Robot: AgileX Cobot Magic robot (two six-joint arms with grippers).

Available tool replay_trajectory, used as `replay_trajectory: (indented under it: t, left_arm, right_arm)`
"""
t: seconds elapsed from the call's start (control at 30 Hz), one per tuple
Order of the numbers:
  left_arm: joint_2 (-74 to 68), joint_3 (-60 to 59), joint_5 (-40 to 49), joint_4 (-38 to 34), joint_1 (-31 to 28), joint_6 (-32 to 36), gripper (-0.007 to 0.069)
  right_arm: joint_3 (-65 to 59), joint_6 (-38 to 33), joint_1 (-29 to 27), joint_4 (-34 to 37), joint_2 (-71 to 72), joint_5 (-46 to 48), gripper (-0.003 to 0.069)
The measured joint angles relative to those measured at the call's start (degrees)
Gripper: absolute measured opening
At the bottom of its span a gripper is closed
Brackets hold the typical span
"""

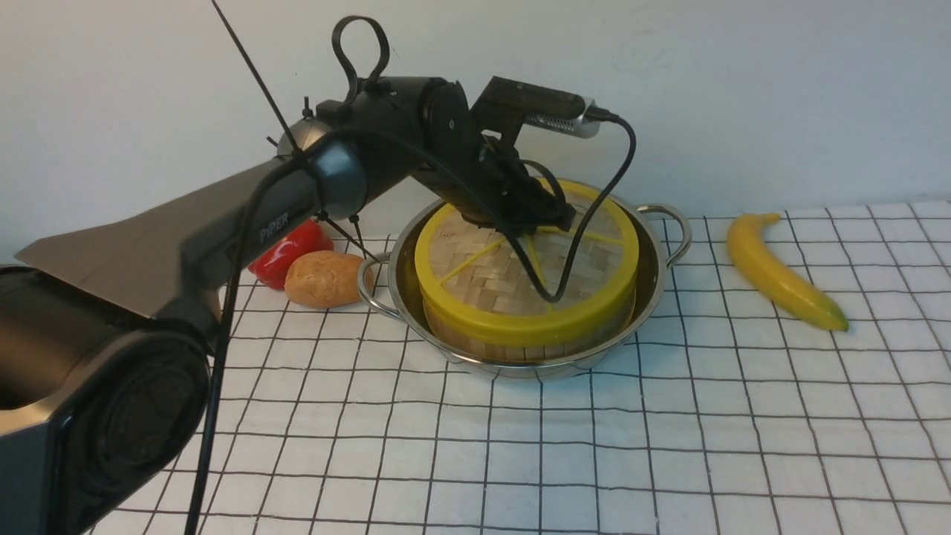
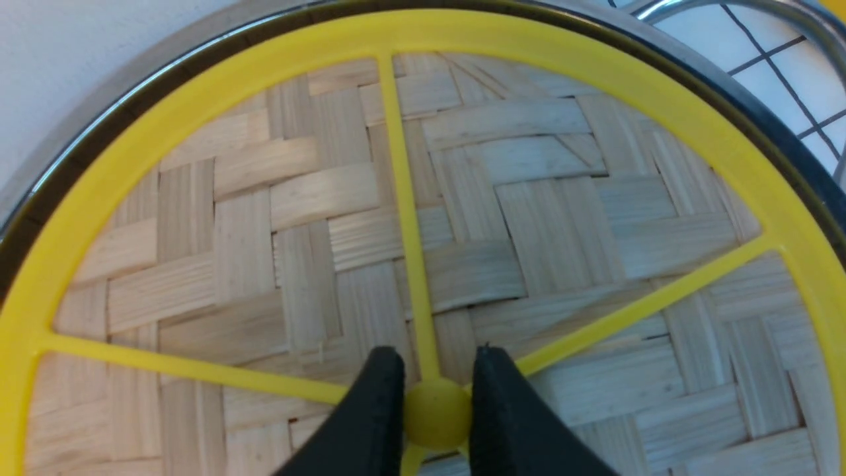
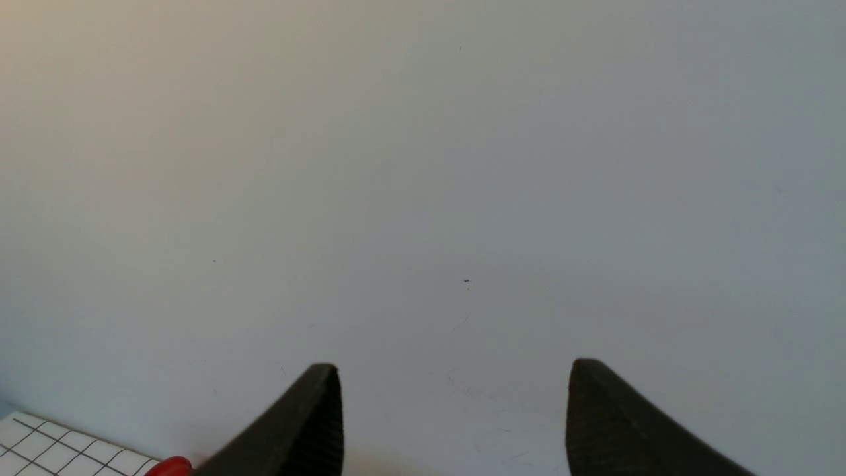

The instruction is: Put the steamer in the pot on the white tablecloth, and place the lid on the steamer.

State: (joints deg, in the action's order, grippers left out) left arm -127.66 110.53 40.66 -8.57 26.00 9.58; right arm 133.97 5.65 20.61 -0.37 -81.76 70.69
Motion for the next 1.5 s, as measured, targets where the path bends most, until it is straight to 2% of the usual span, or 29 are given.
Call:
replay_trajectory:
  t: [0.37,0.47,0.5,0.67,0.77,0.9,1.0,1.03,1.1,1.13,1.2,1.23,1.27,1.37,1.4,1.5]
  left_arm:
    - [0.0,0.2,0.4,0.0,0.0,0.0,0.0129]
    - [-0.1,0.2,0.8,0.1,0.0,0.0,0.0184]
    - [0.1,0.2,1.6,0.2,0.0,0.1,0.0242]
    - [3.4,0.0,1.7,1.7,0.0,0.2,0.0425]
    - [6.8,0.0,2.2,4.8,-0.1,0.2,0.0485]
    - [11.9,0.0,7.1,9.0,-0.1,-0.2,0.0503]
    - [15.8,0.0,13.4,12.7,-0.1,-0.6,0.0459]
    - [18.7,0.0,18.0,15.5,-0.1,-0.7,0.0384]
    - [20.3,0.0,20.3,16.7,-0.1,-0.7,0.0335]
    - [23.1,0.0,22.9,18.4,-0.1,-0.8,0.0232]
    - [24.9,-0.2,24.3,18.8,-0.1,-0.8,0.0171]
    - [27.4,-0.6,26.0,19.0,-0.1,-0.9,0.0085]
    - [29.8,-1.0,27.3,19.1,-0.1,-0.9,0.0030]
    - [35.8,-3.4,28.5,18.6,-0.1,-0.9,-0.0021]
    - [36.2,-3.4,28.5,18.5,-0.1,-0.9,-0.0021]
    - [46.2,-10.4,28.5,16.9,-0.1,-0.7,-0.0023]
  right_arm:
    - [0.0,0.0,0.0,0.0,0.0,0.0,0.0452]
    - [0.0,0.0,0.0,0.0,0.0,0.0,0.0452]
    - [0.0,0.0,0.0,0.0,0.0,0.0,0.0452]
    - [0.0,0.0,0.0,0.0,0.0,0.0,0.0452]
    - [0.0,0.0,0.0,0.0,0.0,0.0,0.0452]
    - [-0.1,0.0,0.0,0.0,0.4,0.0,0.0452]
    - [-1.3,0.0,0.0,0.0,2.4,0.0,0.0452]
    - [-3.4,0.0,0.0,0.0,5.2,0.0,0.0452]
    - [-5.4,0.0,0.0,0.0,7.0,0.0,0.0452]
    - [-8.8,0.0,0.0,-0.1,10.9,0.0,0.0452]
    - [-11.8,0.0,0.0,-0.3,13.9,-0.1,0.0452]
    - [-15.9,0.0,0.0,-0.5,17.4,-0.2,0.0452]
    - [-19.3,0.0,0.0,-0.7,20.0,-0.2,0.0452]
    - [-29.6,0.0,0.0,-1.6,27.4,-0.3,0.0452]
    - [-31.1,0.0,0.0,-1.9,27.9,-0.4,0.0452]
    - [-45.7,0.8,0.0,-5.8,36.3,-0.3,0.0430]
